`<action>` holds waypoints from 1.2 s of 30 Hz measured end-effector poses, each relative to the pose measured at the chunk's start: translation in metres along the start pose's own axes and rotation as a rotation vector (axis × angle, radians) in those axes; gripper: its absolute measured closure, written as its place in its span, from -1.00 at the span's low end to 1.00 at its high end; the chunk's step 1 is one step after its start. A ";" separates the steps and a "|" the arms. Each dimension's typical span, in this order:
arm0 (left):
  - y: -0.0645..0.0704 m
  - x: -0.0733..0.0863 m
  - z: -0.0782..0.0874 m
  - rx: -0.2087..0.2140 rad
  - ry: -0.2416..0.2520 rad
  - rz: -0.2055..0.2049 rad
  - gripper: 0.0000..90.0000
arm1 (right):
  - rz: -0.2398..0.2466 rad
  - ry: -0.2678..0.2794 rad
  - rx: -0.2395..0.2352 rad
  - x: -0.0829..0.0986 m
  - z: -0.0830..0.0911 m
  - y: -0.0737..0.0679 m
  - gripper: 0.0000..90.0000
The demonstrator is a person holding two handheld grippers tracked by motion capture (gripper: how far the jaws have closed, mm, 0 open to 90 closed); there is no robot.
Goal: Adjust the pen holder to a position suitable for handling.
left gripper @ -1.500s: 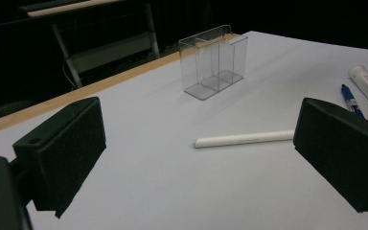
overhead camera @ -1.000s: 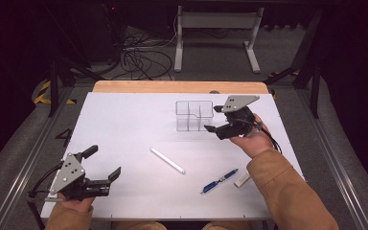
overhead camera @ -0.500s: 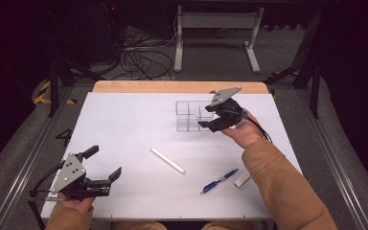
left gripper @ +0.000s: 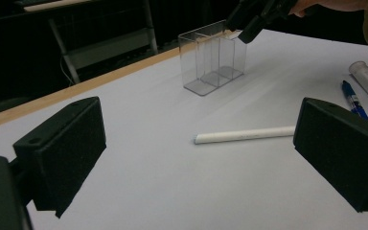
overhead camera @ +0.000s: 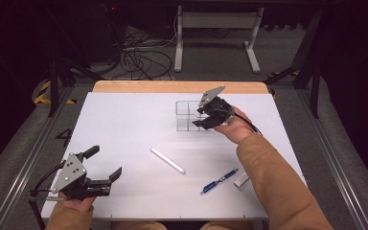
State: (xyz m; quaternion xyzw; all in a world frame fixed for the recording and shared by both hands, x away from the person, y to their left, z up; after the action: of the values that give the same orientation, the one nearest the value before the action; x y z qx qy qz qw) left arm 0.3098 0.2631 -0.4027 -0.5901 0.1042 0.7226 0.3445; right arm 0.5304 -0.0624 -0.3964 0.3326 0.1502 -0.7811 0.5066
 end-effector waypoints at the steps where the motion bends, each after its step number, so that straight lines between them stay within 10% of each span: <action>1: 0.000 0.000 0.000 0.004 -0.001 0.006 -0.89 | 0.001 -0.006 0.003 0.000 -0.002 0.001 0.06; 36: 0.002 0.003 -0.004 0.031 -0.014 0.003 -0.89 | 0.147 -0.137 0.057 -0.006 -0.036 -0.005 0.69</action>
State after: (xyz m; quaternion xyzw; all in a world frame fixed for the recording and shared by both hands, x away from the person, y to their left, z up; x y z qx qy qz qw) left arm 0.3113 0.2601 -0.4072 -0.5796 0.1135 0.7255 0.3533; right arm 0.5410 -0.0356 -0.4190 0.3028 0.0681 -0.7667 0.5620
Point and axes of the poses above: each handheld gripper's, and its own axes: z roughly backward along the jaws, x roughly out of its underside, y roughly to its right, the point moved 5 cm from there along -z, roughly forward along the jaws, and after that the axes turned 9 degrees about -z, right-handed, at the moved point
